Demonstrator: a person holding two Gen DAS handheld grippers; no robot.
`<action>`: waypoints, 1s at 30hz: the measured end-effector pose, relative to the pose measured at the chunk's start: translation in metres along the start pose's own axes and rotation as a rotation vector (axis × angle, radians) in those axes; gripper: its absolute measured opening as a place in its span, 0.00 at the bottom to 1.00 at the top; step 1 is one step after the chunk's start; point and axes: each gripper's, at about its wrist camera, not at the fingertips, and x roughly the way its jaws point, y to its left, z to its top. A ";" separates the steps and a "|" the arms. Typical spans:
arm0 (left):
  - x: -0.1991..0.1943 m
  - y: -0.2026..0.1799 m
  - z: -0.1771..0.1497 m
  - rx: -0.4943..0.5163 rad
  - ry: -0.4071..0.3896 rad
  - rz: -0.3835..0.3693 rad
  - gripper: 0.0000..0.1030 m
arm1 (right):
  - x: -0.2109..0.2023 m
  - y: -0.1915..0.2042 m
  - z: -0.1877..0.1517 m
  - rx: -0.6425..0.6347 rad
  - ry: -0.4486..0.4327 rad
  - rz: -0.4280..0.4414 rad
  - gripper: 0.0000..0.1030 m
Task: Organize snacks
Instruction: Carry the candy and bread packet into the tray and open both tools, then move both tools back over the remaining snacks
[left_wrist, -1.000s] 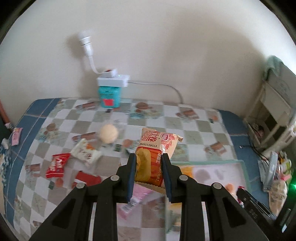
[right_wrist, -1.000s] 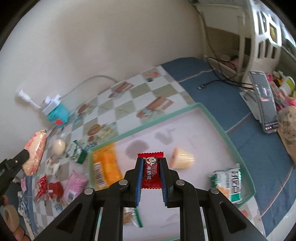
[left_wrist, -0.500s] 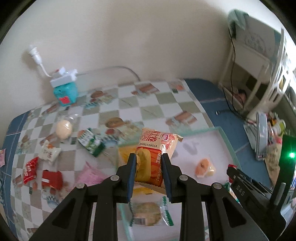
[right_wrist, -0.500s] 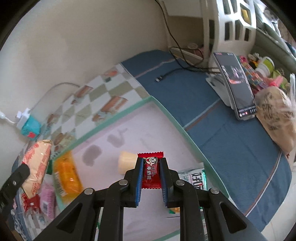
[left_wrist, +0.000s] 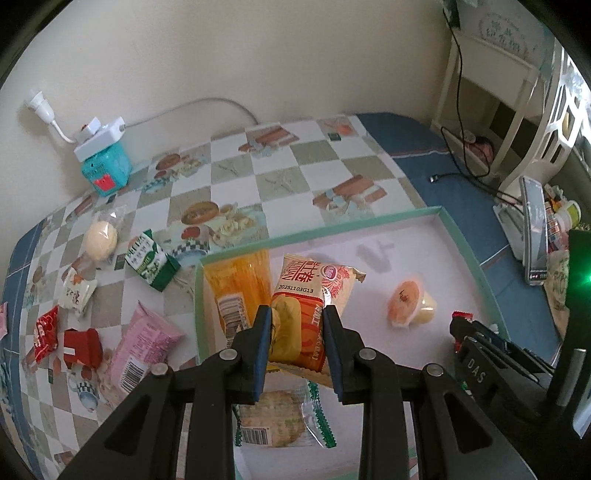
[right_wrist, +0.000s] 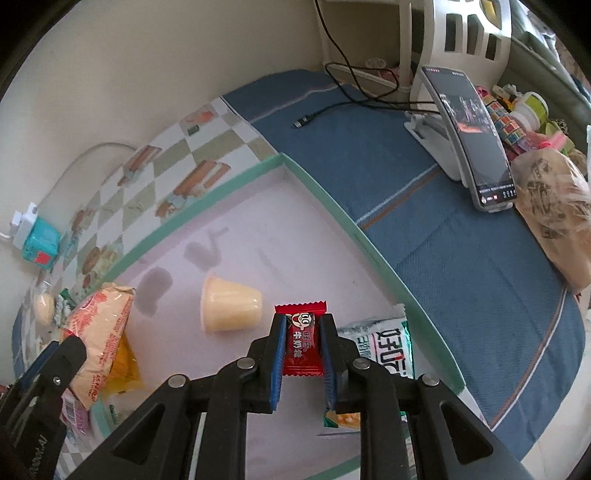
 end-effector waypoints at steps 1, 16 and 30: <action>0.002 0.000 0.000 -0.005 0.008 -0.004 0.29 | 0.001 0.000 0.000 0.000 0.002 0.000 0.21; -0.006 0.056 0.008 -0.180 0.047 0.065 0.79 | -0.012 -0.003 0.005 0.021 -0.019 0.036 0.91; -0.027 0.170 -0.010 -0.547 0.033 0.166 0.91 | -0.039 0.041 0.004 -0.072 -0.069 0.104 1.00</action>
